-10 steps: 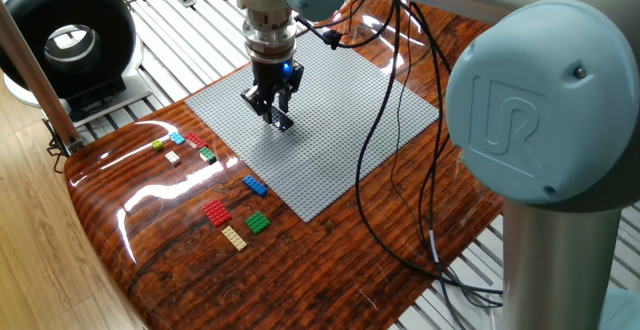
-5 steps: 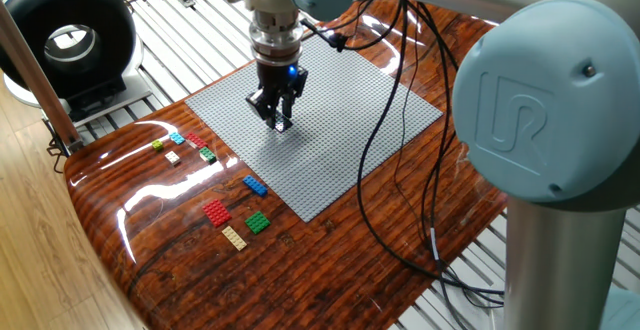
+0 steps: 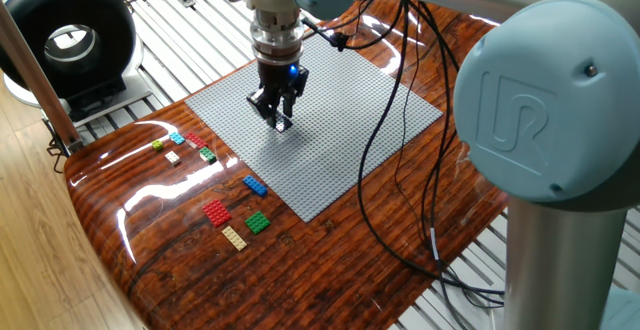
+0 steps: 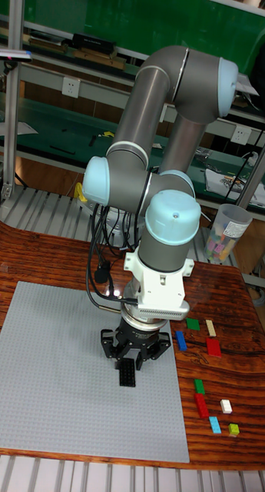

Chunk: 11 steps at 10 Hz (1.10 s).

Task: Build with small Lego blocks

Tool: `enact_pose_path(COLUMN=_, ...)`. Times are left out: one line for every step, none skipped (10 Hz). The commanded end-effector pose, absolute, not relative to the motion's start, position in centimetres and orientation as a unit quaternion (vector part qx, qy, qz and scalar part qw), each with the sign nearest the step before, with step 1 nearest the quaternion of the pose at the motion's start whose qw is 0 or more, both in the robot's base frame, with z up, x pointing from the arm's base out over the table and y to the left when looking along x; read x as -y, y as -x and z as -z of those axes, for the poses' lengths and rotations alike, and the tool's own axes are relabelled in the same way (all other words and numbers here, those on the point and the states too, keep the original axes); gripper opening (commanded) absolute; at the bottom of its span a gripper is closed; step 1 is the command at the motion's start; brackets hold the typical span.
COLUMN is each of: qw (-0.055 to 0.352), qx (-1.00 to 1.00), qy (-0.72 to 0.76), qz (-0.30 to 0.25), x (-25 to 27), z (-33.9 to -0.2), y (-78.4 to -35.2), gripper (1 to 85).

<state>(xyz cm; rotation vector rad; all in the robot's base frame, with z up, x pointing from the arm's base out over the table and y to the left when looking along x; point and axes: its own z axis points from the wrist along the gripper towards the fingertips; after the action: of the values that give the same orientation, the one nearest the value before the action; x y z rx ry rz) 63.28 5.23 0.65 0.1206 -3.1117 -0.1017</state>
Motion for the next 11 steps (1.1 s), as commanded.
enact_pose_path(qw=0.016, qx=0.999, qy=-0.029, qz=0.032, x=-5.3, z=-1.1, y=-63.4, gripper=42.0)
enact_pose_path(qw=0.017, qx=0.999, qy=-0.028, qz=0.031, x=-5.3, z=-1.3, y=-63.5, gripper=41.3)
enact_pose_path(qw=0.017, qx=0.999, qy=-0.031, qz=0.031, x=-5.2, z=-1.5, y=-63.6, gripper=41.3)
enact_pose_path(qw=0.016, qx=0.999, qy=-0.032, qz=0.032, x=-5.2, z=-1.7, y=-63.7, gripper=41.0)
enact_pose_path(qw=0.014, qx=0.999, qy=-0.032, qz=0.029, x=-5.2, z=-1.8, y=-64.0, gripper=36.0)
enact_pose_path(qw=0.016, qx=0.999, qy=-0.030, qz=0.022, x=-4.9, z=-1.9, y=-64.2, gripper=16.7)
enact_pose_path(qw=0.016, qx=0.999, qy=-0.028, qz=0.032, x=-5.3, z=-1.9, y=-64.4, gripper=1.3)
enact_pose_path(qw=0.015, qx=0.999, qy=-0.030, qz=0.036, x=-5.5, z=-1.9, y=-64.6, gripper=1.0)
enact_pose_path(qw=0.012, qx=0.999, qy=-0.030, qz=0.041, x=-5.8, z=-1.8, y=-64.8, gripper=1.0)
enact_pose_path(qw=0.011, qx=0.999, qy=-0.028, qz=0.044, x=-6.1, z=-1.7, y=-65.0, gripper=1.0)
enact_pose_path(qw=0.009, qx=0.999, qy=-0.028, qz=0.043, x=-6.2, z=-1.5, y=-65.2, gripper=1.0)
